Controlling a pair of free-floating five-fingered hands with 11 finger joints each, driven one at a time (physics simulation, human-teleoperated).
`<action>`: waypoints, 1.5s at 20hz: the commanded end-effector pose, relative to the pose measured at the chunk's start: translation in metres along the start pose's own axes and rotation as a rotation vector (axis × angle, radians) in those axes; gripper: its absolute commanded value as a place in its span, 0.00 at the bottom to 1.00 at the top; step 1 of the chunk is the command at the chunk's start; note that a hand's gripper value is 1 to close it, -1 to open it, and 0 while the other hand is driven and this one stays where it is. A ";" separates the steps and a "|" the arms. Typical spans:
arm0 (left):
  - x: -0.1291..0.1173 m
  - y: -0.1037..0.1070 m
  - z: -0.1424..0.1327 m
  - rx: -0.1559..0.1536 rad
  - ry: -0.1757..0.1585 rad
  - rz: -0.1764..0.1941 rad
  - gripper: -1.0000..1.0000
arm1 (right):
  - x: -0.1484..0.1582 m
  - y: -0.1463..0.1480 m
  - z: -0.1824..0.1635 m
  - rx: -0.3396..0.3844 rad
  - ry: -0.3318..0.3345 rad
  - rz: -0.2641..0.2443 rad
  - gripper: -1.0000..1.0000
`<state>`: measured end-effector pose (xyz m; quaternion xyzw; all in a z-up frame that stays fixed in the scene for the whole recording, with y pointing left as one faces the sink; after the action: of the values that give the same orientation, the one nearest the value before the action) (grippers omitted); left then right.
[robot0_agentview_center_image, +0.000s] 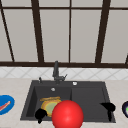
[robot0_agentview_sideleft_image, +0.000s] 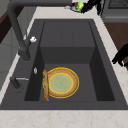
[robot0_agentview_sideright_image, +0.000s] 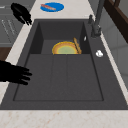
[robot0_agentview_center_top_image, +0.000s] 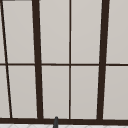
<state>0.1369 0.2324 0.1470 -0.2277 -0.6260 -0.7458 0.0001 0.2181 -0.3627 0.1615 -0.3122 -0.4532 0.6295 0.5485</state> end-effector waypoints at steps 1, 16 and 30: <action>0.000 0.000 0.000 0.000 0.000 0.000 0.50 | 0.002 0.008 0.009 0.005 -0.078 -0.105 0.00; 0.000 0.000 0.000 0.000 0.000 0.000 0.50 | 0.010 0.026 0.015 -0.021 -0.156 -0.110 0.00; 0.000 0.000 0.000 0.000 0.000 0.000 0.50 | 0.051 0.011 -0.034 -0.166 -0.162 -0.089 0.00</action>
<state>0.1369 0.2324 0.1470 -0.2277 -0.6260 -0.7458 0.0001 0.2179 -0.3217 0.1400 -0.2668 -0.5363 0.6021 0.5278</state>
